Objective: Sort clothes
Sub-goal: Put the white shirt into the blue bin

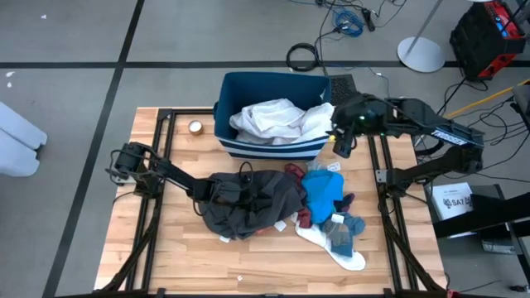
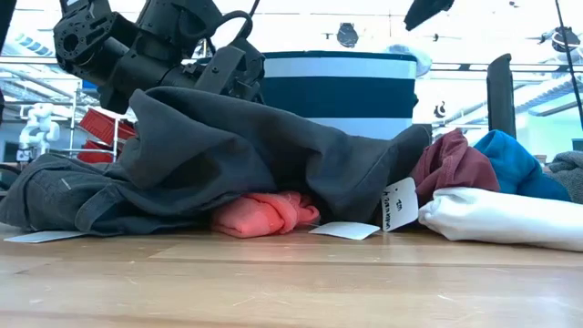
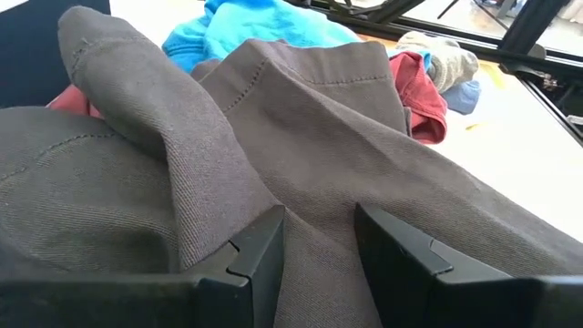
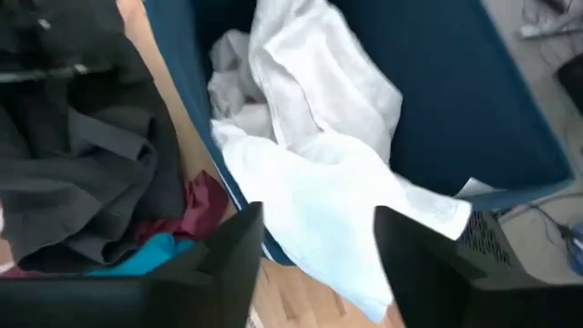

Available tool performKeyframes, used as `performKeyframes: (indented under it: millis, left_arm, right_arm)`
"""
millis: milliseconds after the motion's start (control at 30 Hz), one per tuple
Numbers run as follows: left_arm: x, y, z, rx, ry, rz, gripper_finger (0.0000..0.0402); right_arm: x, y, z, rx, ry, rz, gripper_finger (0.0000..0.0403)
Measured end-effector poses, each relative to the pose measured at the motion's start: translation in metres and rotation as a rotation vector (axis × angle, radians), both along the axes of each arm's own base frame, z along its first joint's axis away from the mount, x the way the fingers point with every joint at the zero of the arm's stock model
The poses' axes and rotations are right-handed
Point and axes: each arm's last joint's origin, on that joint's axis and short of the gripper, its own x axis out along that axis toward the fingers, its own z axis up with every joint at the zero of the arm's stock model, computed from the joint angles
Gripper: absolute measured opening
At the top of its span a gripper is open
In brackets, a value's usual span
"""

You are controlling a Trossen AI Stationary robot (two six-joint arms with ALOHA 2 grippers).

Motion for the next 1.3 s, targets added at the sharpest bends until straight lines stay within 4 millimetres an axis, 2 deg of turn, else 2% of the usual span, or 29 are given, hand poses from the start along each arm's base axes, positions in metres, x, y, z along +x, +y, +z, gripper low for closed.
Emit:
performKeyframes:
  millis: [200,333,400,467,600,633,800,900,1033,1167,1300]
  left_arm:
    - [0.0,0.0,0.0,0.002,-0.003,0.004,0.0145]
    - [0.0,0.0,0.0,0.002,-0.004,0.006,0.0145]
    - [0.0,0.0,0.0,0.002,-0.004,0.006,0.0145]
    - [0.0,0.0,0.0,0.002,-0.003,0.007,0.0145]
    - [0.0,0.0,0.0,0.002,-0.004,0.007,0.0145]
    - [0.0,0.0,0.0,0.003,-0.003,0.007,0.0145]
    - [0.0,0.001,0.0,0.003,-0.004,0.008,0.0145]
    - [0.0,0.001,0.0,0.004,-0.004,0.008,0.0145]
    - [0.0,0.001,0.0,0.005,-0.004,0.009,0.0145]
    - [0.0,0.001,0.0,0.005,-0.004,0.011,0.0145]
    - [0.0,0.001,0.0,0.007,-0.004,0.01,0.0145]
  right_arm:
    - [0.018,-0.015,-0.014,-0.001,0.09,-0.021,0.0266]
    - [0.03,-0.025,-0.023,-0.011,0.136,-0.018,0.0267]
    - [0.034,-0.027,-0.024,-0.026,0.14,0.001,0.0243]
    - [0.039,-0.028,-0.026,-0.043,0.143,0.023,0.0197]
    - [0.046,-0.03,-0.026,-0.089,0.14,0.074,0.0049]
    - [0.048,-0.031,-0.026,-0.108,0.134,0.091,0.0025]
    - [0.062,-0.037,-0.009,-0.284,-0.022,0.101,0.0004]
    - [0.074,-0.04,0.008,-0.4,-0.194,0.126,0.0002]
    - [0.087,-0.05,0.02,-0.415,-0.4,0.203,0.0001]
    - [0.104,-0.071,0.005,-0.336,-0.435,0.215,0.0]
    - [0.133,-0.095,-0.025,-0.27,-0.418,0.218,0.0]
